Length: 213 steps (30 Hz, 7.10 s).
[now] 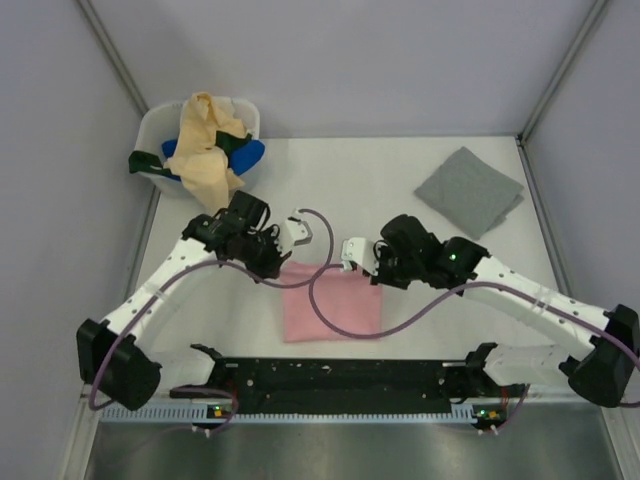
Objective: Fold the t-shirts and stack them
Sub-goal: Fold the long partially folded tshirt into a neat square, then smooth out wrinkles on the folded tshirt, then put the neatly folded tshirt into the corner of the board with the right arm
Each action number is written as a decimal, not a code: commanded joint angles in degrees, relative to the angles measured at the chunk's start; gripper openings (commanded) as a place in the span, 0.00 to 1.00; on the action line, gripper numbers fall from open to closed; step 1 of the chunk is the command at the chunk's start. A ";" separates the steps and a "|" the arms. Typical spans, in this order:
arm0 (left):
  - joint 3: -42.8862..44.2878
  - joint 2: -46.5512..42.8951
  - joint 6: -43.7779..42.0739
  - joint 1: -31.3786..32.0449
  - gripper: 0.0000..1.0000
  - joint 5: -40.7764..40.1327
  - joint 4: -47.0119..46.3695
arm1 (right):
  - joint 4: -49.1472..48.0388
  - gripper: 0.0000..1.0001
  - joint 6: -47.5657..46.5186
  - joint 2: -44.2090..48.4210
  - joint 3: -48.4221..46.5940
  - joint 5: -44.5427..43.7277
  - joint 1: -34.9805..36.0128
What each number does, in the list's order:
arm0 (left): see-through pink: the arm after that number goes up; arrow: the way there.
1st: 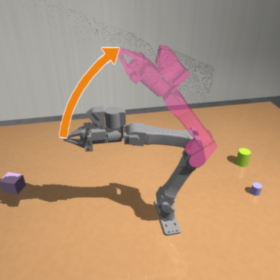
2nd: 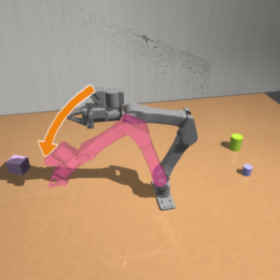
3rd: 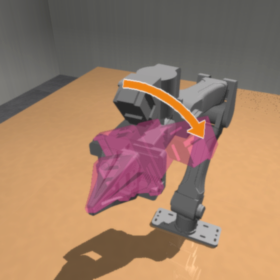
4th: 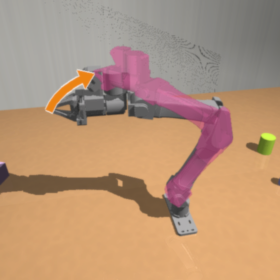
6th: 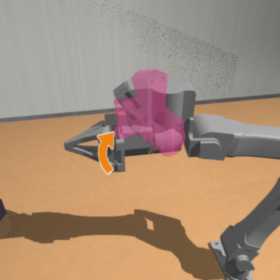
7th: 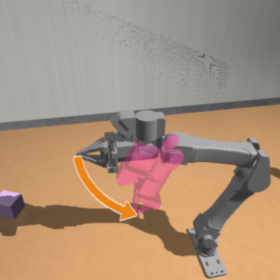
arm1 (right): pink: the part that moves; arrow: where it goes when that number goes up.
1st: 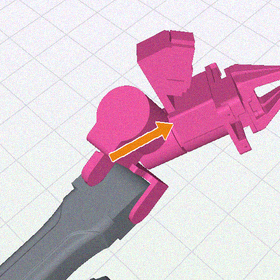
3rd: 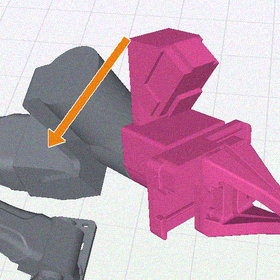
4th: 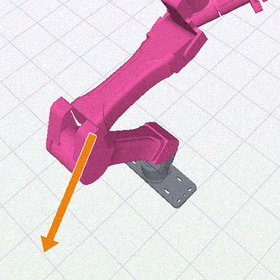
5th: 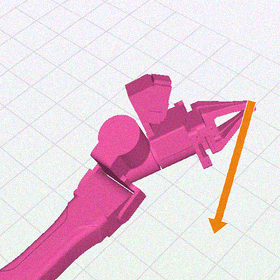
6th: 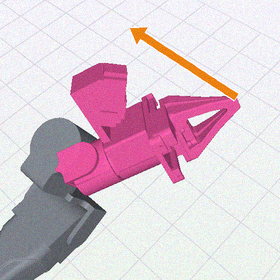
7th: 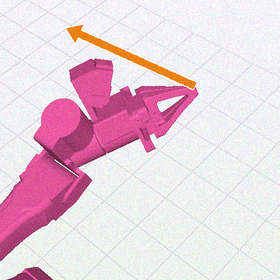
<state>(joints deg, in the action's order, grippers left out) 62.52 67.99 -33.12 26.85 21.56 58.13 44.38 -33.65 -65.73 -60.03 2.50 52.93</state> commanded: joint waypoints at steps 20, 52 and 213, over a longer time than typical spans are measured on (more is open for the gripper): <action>14.56 33.52 3.85 -7.43 0.00 -3.80 -9.52 | -14.93 0.00 0.25 -27.60 -5.44 -1.53 -14.52; 12.80 35.10 8.25 -5.93 0.25 5.59 -13.39 | -36.12 0.01 54.91 -27.85 2.64 15.86 -21.45; 5.42 26.58 4.47 -14.37 0.73 -3.98 -10.32 | -5.53 0.00 53.34 -43.25 -42.46 21.14 -71.03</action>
<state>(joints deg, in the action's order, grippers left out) 67.22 94.17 -28.01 12.78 17.04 48.23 39.11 21.10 -114.13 -104.31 21.28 -15.84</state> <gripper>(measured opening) 0.730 0.017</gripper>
